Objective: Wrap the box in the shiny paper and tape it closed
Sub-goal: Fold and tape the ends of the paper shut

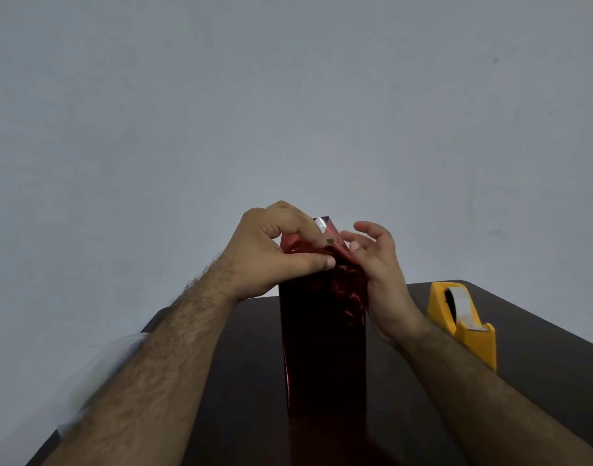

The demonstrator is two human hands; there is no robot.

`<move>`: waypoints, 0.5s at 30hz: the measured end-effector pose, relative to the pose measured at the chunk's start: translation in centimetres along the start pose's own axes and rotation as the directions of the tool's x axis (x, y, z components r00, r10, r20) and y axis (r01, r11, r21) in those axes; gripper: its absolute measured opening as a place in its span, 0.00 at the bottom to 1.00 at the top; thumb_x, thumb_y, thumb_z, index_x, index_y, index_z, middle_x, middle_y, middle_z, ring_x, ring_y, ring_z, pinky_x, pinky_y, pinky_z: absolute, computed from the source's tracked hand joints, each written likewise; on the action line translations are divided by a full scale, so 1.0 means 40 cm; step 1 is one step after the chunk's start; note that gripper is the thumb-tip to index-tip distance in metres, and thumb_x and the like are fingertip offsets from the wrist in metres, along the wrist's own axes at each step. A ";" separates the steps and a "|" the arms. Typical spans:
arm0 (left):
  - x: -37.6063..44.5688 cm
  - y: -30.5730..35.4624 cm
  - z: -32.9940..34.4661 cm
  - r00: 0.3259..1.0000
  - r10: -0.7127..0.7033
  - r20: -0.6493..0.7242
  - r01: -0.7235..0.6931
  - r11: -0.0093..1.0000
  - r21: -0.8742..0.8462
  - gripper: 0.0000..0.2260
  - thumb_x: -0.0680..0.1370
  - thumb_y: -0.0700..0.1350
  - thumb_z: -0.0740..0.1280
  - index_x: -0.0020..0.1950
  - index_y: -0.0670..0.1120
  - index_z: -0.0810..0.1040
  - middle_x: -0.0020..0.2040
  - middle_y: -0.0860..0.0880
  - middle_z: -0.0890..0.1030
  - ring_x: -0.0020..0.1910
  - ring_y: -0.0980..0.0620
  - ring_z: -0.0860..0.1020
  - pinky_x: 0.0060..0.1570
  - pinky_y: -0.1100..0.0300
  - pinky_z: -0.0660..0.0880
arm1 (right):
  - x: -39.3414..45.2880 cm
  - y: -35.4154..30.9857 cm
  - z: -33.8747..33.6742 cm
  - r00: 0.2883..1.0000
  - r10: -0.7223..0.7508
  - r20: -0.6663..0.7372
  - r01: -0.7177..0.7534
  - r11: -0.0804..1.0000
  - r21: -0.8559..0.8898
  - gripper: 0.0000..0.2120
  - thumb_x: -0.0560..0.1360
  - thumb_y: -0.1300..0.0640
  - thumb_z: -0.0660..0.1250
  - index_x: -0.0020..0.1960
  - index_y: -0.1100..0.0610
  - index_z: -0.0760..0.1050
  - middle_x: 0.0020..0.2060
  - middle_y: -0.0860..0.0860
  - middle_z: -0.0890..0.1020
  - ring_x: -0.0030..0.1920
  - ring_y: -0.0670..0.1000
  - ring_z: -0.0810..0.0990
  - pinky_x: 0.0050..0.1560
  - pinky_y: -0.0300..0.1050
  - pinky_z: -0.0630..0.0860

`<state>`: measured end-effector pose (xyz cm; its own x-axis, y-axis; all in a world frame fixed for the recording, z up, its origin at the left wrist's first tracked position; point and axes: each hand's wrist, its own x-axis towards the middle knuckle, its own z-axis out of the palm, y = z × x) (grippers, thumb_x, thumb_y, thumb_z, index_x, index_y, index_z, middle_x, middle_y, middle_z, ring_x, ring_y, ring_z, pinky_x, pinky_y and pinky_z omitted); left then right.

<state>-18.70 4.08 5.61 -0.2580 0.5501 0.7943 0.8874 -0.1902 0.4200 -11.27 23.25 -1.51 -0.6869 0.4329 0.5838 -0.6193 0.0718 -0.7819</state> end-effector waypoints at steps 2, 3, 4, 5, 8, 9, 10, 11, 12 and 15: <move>-0.004 0.001 -0.006 1.000 -0.006 0.012 0.007 0.999 -0.034 0.13 0.66 0.49 0.85 0.47 0.51 0.89 0.49 0.51 0.85 0.54 0.49 0.84 0.56 0.61 0.78 | -0.005 -0.009 0.008 0.993 -0.007 -0.120 0.006 1.000 -0.010 0.13 0.81 0.47 0.66 0.63 0.48 0.76 0.63 0.54 0.81 0.64 0.58 0.82 0.59 0.60 0.83; -0.005 -0.003 -0.010 1.000 0.004 0.005 -0.004 0.999 -0.045 0.13 0.67 0.50 0.84 0.48 0.50 0.89 0.49 0.50 0.86 0.54 0.50 0.84 0.56 0.64 0.75 | -0.006 -0.016 0.009 0.987 0.002 -0.158 -0.006 1.000 -0.021 0.10 0.83 0.48 0.65 0.60 0.52 0.77 0.60 0.54 0.82 0.62 0.57 0.83 0.56 0.60 0.83; -0.007 -0.009 -0.012 1.000 0.011 -0.017 -0.012 0.998 -0.057 0.12 0.69 0.52 0.81 0.49 0.48 0.88 0.49 0.49 0.86 0.53 0.51 0.83 0.56 0.65 0.72 | -0.007 -0.020 0.010 0.984 0.017 -0.177 -0.022 0.999 -0.027 0.10 0.84 0.51 0.64 0.58 0.57 0.78 0.56 0.54 0.84 0.59 0.55 0.84 0.52 0.57 0.82; -0.007 -0.019 -0.012 0.998 0.004 -0.057 -0.008 0.997 -0.076 0.12 0.72 0.53 0.78 0.49 0.47 0.87 0.49 0.48 0.86 0.52 0.51 0.82 0.55 0.62 0.71 | -0.008 -0.026 0.012 0.983 0.033 -0.179 -0.038 0.999 -0.027 0.10 0.84 0.54 0.64 0.55 0.61 0.79 0.51 0.53 0.84 0.55 0.52 0.83 0.49 0.53 0.80; -0.008 -0.056 -0.010 0.967 -0.129 -0.218 0.106 0.988 -0.112 0.09 0.73 0.56 0.75 0.45 0.51 0.84 0.49 0.54 0.83 0.52 0.52 0.77 0.52 0.53 0.70 | -0.012 -0.030 0.012 0.992 0.075 -0.102 -0.079 0.996 -0.031 0.10 0.82 0.58 0.68 0.51 0.65 0.81 0.44 0.52 0.84 0.47 0.47 0.82 0.45 0.43 0.79; -0.010 -0.068 -0.012 0.953 -0.176 -0.246 0.153 0.982 -0.109 0.09 0.72 0.57 0.75 0.43 0.53 0.83 0.50 0.54 0.82 0.53 0.53 0.77 0.53 0.53 0.69 | -0.014 -0.029 0.013 0.994 0.090 -0.063 -0.091 0.996 -0.019 0.09 0.82 0.58 0.69 0.50 0.64 0.82 0.44 0.53 0.84 0.46 0.48 0.83 0.44 0.42 0.79; -0.012 -0.079 -0.016 0.945 -0.212 -0.251 0.189 0.975 -0.113 0.10 0.71 0.58 0.75 0.42 0.53 0.83 0.51 0.53 0.81 0.54 0.54 0.77 0.54 0.53 0.70 | -0.012 -0.026 0.013 0.995 0.101 -0.026 -0.101 0.995 -0.011 0.09 0.81 0.57 0.70 0.50 0.63 0.82 0.44 0.53 0.84 0.47 0.50 0.83 0.45 0.43 0.79; -0.015 -0.089 -0.020 0.942 -0.238 -0.238 0.214 0.969 -0.121 0.11 0.70 0.58 0.76 0.42 0.52 0.83 0.53 0.52 0.81 0.55 0.55 0.77 0.56 0.52 0.70 | -0.011 -0.023 0.011 0.994 0.113 -0.001 -0.113 0.993 -0.012 0.09 0.80 0.55 0.70 0.50 0.62 0.82 0.45 0.54 0.84 0.48 0.52 0.83 0.47 0.45 0.79; -0.017 -0.096 -0.024 0.944 -0.253 -0.214 0.231 0.965 -0.121 0.12 0.69 0.59 0.76 0.42 0.51 0.83 0.55 0.52 0.81 0.57 0.55 0.78 0.57 0.51 0.71 | -0.009 -0.021 0.010 0.992 0.122 0.024 -0.121 0.992 -0.019 0.10 0.79 0.54 0.71 0.52 0.62 0.82 0.47 0.55 0.85 0.50 0.54 0.84 0.50 0.48 0.79; -0.021 -0.103 -0.028 0.958 -0.260 -0.117 0.252 0.964 -0.080 0.13 0.69 0.60 0.76 0.45 0.52 0.85 0.59 0.57 0.81 0.63 0.56 0.79 0.58 0.50 0.70 | 0.001 -0.027 0.011 0.984 0.153 0.092 -0.149 0.987 -0.053 0.11 0.80 0.56 0.70 0.59 0.60 0.83 0.53 0.57 0.87 0.54 0.57 0.86 0.54 0.51 0.80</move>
<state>-22.58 3.49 3.70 -0.5227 0.4816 0.7034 0.7604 -0.1096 0.6401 -10.80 22.81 -0.57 -0.8055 0.3547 0.4748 -0.4894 0.0538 -0.8704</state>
